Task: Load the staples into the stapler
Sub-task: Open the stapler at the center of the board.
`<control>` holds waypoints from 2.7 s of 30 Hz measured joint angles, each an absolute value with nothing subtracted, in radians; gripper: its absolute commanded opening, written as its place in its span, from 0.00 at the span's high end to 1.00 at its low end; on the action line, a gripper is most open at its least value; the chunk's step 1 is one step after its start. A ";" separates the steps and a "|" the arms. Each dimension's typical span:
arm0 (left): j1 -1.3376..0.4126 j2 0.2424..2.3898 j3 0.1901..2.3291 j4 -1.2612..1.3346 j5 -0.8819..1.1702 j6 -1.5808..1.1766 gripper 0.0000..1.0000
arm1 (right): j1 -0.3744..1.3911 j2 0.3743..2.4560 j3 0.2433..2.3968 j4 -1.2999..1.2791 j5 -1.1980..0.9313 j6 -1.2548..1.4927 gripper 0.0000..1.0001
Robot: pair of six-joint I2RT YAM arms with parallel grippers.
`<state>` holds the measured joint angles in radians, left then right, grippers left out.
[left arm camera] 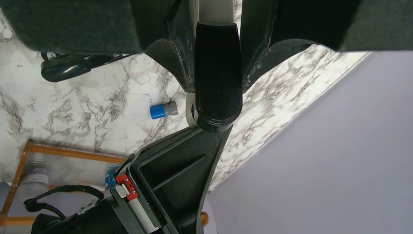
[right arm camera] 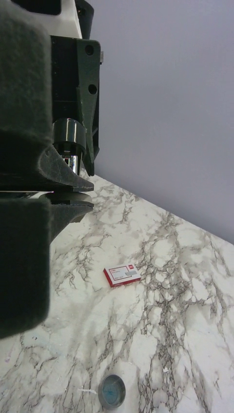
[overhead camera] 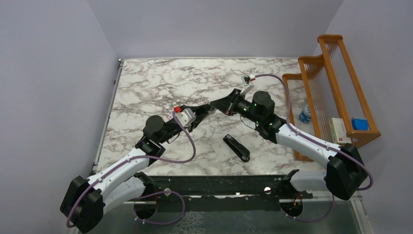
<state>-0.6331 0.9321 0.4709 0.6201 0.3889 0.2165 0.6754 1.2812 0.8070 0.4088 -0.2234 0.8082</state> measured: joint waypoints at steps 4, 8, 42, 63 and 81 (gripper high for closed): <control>-0.639 0.932 0.475 0.629 0.339 0.195 1.00 | 0.662 1.293 0.815 0.409 -0.236 0.853 0.99; -0.647 0.932 0.484 0.637 0.319 0.176 1.00 | 0.640 1.296 0.814 0.419 -0.270 0.908 0.99; -0.609 1.102 0.748 1.197 0.184 -0.095 1.00 | 0.475 1.396 0.818 0.584 -0.311 1.137 0.97; -0.606 1.105 0.832 1.502 0.215 -0.160 1.00 | 0.450 1.424 0.849 0.336 -0.330 0.844 0.51; -0.603 1.143 0.823 1.515 0.416 -0.334 1.00 | 0.448 1.192 0.854 0.849 -0.809 0.358 0.38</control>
<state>-0.6033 1.1431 0.8227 1.5154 0.4160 -0.3344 0.4477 1.1919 0.8539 0.8494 -0.8085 0.3576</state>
